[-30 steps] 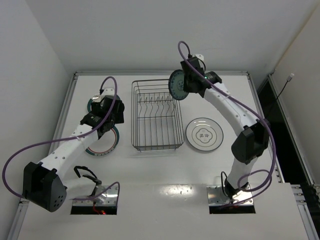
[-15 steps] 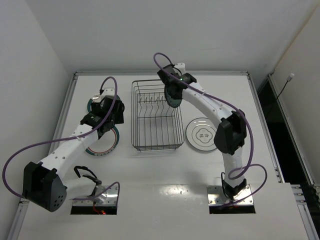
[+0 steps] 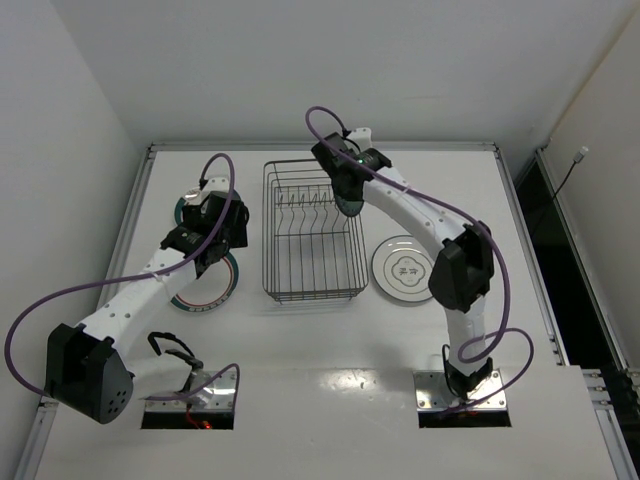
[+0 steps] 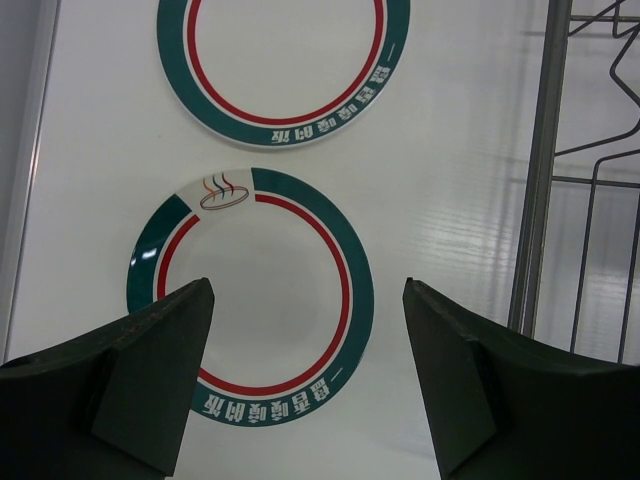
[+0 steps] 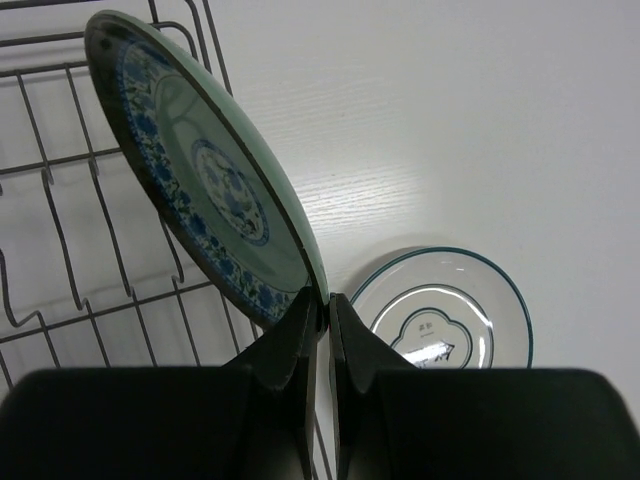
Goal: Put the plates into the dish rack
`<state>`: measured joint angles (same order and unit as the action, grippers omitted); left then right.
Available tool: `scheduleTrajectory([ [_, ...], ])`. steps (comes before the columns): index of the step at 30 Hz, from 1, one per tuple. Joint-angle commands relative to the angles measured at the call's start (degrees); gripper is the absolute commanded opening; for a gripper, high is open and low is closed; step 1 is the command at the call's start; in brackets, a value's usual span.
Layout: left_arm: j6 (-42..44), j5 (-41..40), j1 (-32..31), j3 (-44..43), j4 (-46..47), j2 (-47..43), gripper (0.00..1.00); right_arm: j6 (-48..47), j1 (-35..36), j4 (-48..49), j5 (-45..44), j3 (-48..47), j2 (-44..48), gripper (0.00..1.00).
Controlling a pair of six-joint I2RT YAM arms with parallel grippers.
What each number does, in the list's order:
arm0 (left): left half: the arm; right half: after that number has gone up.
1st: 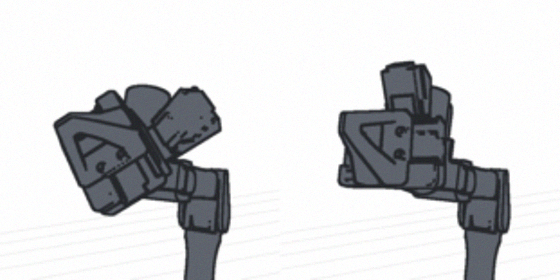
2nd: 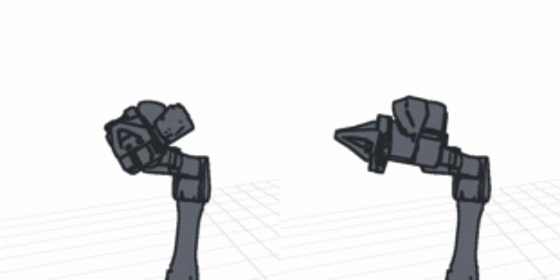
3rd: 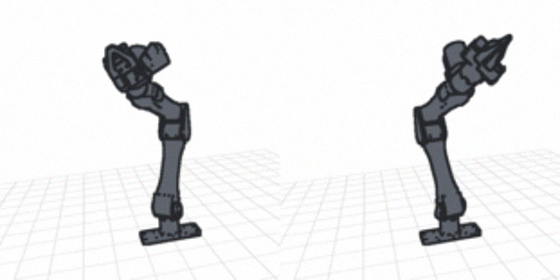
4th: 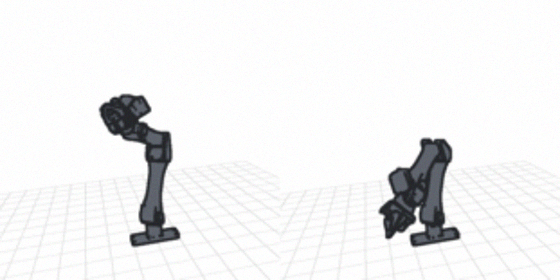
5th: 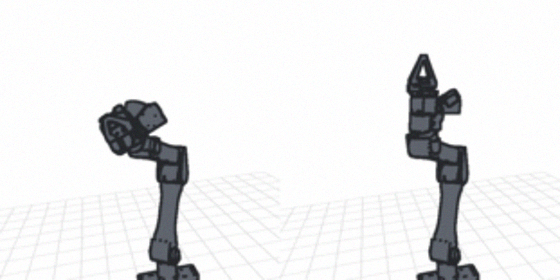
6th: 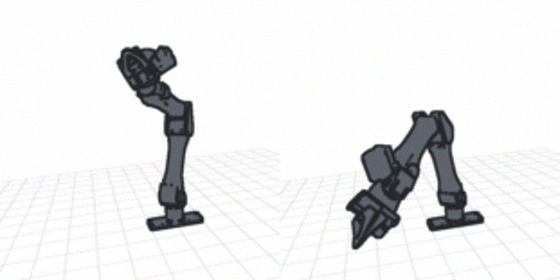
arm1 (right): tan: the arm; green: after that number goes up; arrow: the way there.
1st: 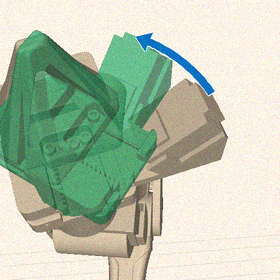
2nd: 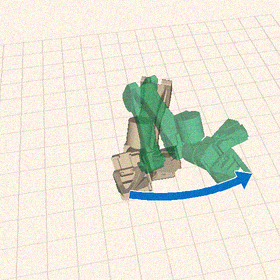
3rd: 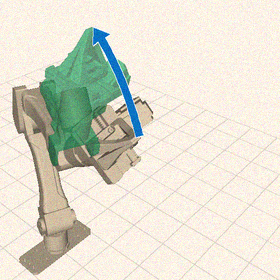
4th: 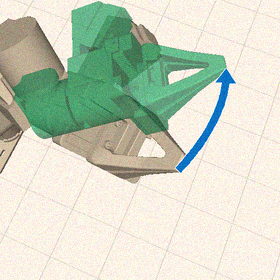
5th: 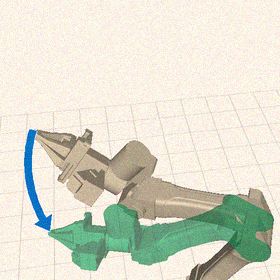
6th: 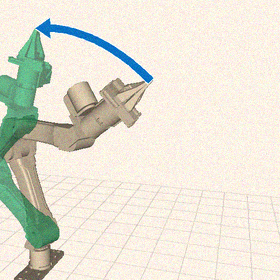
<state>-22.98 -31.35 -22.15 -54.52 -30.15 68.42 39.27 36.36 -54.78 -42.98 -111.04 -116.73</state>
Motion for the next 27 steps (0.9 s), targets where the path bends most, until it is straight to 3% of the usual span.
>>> scheduleTrajectory([
  [1,-0.4,-0.9,-0.3,-1.0,1.0,-0.2,0.74,0.9,0.5,1.3,-3.4,-2.0,5.1,0.00],
  [27,-0.4,-0.9,-0.3,-1.0,1.0,-0.2,0.74,2.7,-0.1,-4.9,-2.4,-6.6,-5.3,0.00],
])
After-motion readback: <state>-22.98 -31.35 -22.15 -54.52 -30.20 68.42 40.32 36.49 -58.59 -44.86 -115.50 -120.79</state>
